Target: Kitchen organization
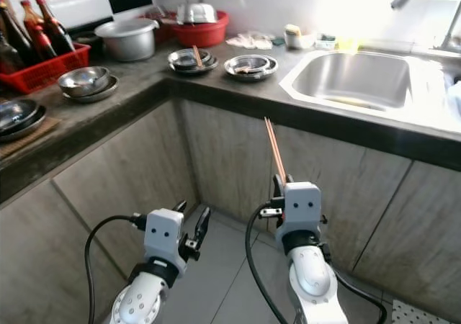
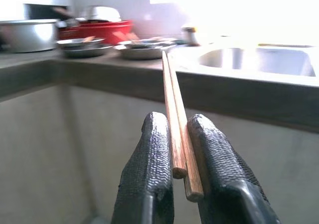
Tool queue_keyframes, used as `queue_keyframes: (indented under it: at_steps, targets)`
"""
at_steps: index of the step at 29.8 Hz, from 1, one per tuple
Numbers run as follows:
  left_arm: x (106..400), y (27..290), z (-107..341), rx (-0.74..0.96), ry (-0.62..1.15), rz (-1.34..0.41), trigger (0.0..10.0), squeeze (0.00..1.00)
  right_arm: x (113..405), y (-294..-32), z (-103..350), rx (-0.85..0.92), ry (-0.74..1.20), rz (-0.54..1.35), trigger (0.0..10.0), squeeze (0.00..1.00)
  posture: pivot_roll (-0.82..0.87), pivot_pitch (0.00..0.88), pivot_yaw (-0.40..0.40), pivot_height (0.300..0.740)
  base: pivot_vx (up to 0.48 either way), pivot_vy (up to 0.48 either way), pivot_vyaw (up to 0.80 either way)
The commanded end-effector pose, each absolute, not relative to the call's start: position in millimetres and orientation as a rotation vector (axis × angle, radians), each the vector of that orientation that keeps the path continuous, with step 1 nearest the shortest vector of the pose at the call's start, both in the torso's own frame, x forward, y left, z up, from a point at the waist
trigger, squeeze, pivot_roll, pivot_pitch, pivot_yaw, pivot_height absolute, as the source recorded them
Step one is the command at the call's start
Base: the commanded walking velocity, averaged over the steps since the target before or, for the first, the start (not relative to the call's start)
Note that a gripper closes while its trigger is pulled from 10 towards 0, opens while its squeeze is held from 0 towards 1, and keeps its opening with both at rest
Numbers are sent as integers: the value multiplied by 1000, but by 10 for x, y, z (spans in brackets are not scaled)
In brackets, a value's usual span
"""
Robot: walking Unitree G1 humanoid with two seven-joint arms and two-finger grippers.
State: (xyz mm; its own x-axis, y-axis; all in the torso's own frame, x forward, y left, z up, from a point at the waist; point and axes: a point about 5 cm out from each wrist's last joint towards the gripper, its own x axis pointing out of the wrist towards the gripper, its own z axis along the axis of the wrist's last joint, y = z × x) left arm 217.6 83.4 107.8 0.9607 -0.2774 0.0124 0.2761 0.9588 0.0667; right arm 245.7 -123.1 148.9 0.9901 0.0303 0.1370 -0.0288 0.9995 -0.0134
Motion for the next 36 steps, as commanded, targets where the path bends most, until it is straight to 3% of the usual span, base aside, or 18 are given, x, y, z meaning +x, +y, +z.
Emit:
queue_keyframes:
  at_steps: [1, 18, 36]
  targets:
    - [2192, 832, 1103, 75, -37, -289, 10000, 0, 2488, -1278, 1598, -31, -179, 6, 10000, 0, 30, 0, 22, 740, 480, 0, -800]
    - [2195, 840, 1100, 85, -39, -307, 10000, 0, 2523, -1273, 1630, -34, -198, 8, 10000, 0, 31, 0, 27, 740, 480, 0, -788]
    - [2185, 817, 1087, 102, -41, -334, 10000, 0, 2565, -1295, 1690, -42, -219, 19, 10000, 0, 27, 0, 26, 740, 478, 0, 0]
